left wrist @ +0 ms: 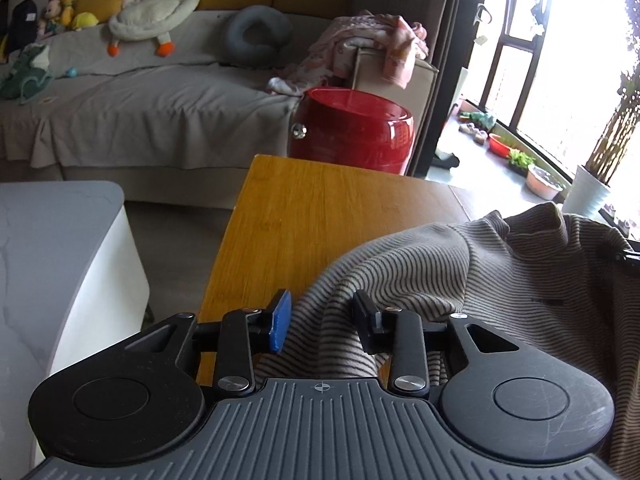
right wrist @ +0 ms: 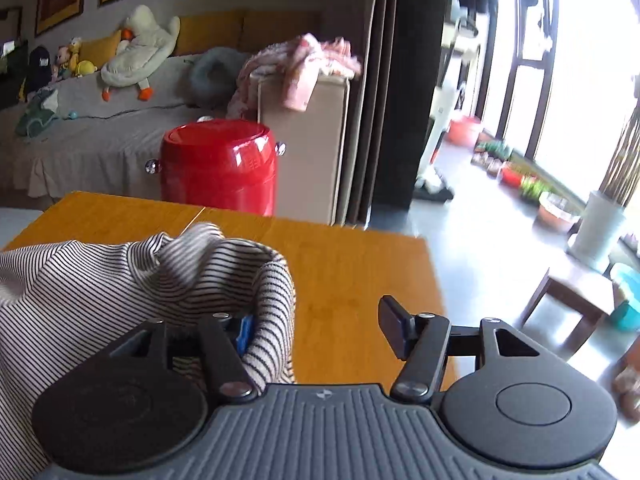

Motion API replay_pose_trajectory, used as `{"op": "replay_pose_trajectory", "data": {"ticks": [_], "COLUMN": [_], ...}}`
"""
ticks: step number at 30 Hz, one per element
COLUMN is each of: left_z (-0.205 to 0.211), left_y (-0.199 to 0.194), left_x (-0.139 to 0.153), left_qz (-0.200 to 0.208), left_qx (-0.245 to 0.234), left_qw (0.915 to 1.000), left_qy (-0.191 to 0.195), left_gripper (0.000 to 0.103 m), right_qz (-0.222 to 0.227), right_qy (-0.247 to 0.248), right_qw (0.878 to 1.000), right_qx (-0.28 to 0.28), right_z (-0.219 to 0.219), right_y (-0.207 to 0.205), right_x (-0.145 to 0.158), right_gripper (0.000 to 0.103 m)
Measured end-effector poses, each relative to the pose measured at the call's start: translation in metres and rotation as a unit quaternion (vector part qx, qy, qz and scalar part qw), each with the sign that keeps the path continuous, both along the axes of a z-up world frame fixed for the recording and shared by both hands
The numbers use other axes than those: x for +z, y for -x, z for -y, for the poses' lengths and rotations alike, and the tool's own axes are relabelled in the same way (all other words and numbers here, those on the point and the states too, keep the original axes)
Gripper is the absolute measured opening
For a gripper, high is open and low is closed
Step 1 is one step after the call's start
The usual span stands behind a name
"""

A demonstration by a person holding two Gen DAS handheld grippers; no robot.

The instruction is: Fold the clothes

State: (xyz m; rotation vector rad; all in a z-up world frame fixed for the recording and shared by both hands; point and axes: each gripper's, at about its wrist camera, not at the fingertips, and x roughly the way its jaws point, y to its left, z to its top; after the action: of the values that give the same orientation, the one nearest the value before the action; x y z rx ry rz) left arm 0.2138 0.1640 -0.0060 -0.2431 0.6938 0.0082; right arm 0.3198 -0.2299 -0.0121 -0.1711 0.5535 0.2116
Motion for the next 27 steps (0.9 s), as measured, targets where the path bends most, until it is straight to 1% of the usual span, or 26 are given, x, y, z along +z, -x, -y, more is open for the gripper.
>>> {"op": "replay_pose_trajectory", "data": {"ticks": [1, 3, 4, 6, 7, 8, 10, 11, 12, 13, 14, 15, 17, 18, 20, 21, 22, 23, 26, 27], "left_z": [-0.002, 0.015, 0.024, 0.042, 0.051, 0.065, 0.094, 0.106, 0.117, 0.125, 0.132, 0.139, 0.151, 0.155, 0.154, 0.151, 0.147, 0.144, 0.139, 0.138], "left_y": [0.002, 0.003, 0.003, 0.002, 0.002, -0.001, -0.007, -0.009, -0.011, -0.012, -0.013, -0.014, -0.012, -0.01, -0.009, -0.008, -0.008, -0.008, -0.005, -0.004], "left_x": [0.003, 0.007, 0.009, 0.013, 0.014, 0.01, -0.002, -0.01, -0.019, -0.027, -0.033, -0.04, -0.045, -0.046, -0.046, -0.047, -0.047, -0.047, -0.046, -0.045], "left_qz": [-0.002, 0.009, 0.014, 0.025, 0.031, 0.028, 0.019, 0.014, 0.011, 0.008, 0.006, 0.004, 0.022, 0.025, 0.026, 0.026, 0.026, 0.028, 0.031, 0.032], "left_qx": [-0.005, -0.03, -0.042, -0.068, -0.081, -0.091, -0.106, -0.109, -0.109, -0.108, -0.104, -0.101, -0.108, -0.112, -0.108, -0.102, -0.095, -0.092, -0.086, -0.085], "left_qw": [0.9998, 0.9991, 0.9985, 0.9967, 0.9954, 0.9948, 0.9935, 0.9932, 0.9931, 0.9932, 0.9938, 0.9944, 0.9939, 0.9933, 0.9938, 0.9945, 0.9951, 0.9953, 0.9956, 0.9957], "left_qy": [0.02, 0.028, 0.031, 0.038, 0.041, 0.038, 0.035, 0.039, 0.042, 0.043, 0.038, 0.033, -0.002, -0.013, -0.014, -0.006, 0.003, 0.009, 0.017, 0.017], "left_gripper": [0.042, 0.047, 0.049, 0.056, 0.058, 0.061, 0.062, 0.065, 0.07, 0.071, 0.073, 0.078, 0.086, 0.088, 0.094, 0.094, 0.094, 0.095, 0.095, 0.095], "right_qz": [0.016, 0.046, 0.046, 0.037, 0.03, 0.022, -0.022, -0.051, -0.08, -0.109, -0.125, -0.138, -0.166, -0.162, -0.15, -0.137, -0.135, -0.133, -0.12, -0.107], "right_qy": [0.014, 0.041, 0.04, 0.038, 0.036, 0.028, -0.011, -0.027, -0.043, -0.059, -0.053, -0.045, -0.028, -0.004, 0.047, 0.057, 0.055, 0.052, 0.022, 0.019], "right_qw": [1.0, 0.998, 0.997, 0.995, 0.994, 0.993, 0.985, 0.977, 0.967, 0.956, 0.95, 0.945, 0.934, 0.934, 0.935, 0.936, 0.942, 0.947, 0.965, 0.973], "right_qx": [0.009, 0.027, 0.045, 0.081, 0.097, 0.115, 0.173, 0.204, 0.236, 0.267, 0.281, 0.293, 0.316, 0.318, 0.318, 0.318, 0.303, 0.286, 0.23, 0.205], "right_z": [0.001, 0.004, 0.005, 0.005, 0.005, 0.005, 0.006, 0.003, -0.001, -0.004, -0.01, -0.016, -0.027, -0.031, -0.038, -0.038, -0.036, -0.035, -0.011, 0.001], "right_y": [0.012, 0.036, 0.05, 0.076, 0.089, 0.102, 0.123, 0.136, 0.149, 0.163, 0.175, 0.187, 0.212, 0.221, 0.24, 0.245, 0.245, 0.244, 0.228, 0.219], "right_x": [0.007, 0.022, 0.028, 0.036, 0.04, 0.044, 0.049, 0.048, 0.045, 0.043, 0.036, 0.029, 0.014, 0.008, -0.006, -0.006, -0.003, 0.002, 0.026, 0.037], "right_gripper": [0.062, 0.06, 0.059, 0.049, 0.048, 0.048, 0.048, 0.049, 0.053, 0.054, 0.054, 0.055, 0.058, 0.059, 0.058, 0.052, 0.037, 0.008, 0.009, 0.009]}}
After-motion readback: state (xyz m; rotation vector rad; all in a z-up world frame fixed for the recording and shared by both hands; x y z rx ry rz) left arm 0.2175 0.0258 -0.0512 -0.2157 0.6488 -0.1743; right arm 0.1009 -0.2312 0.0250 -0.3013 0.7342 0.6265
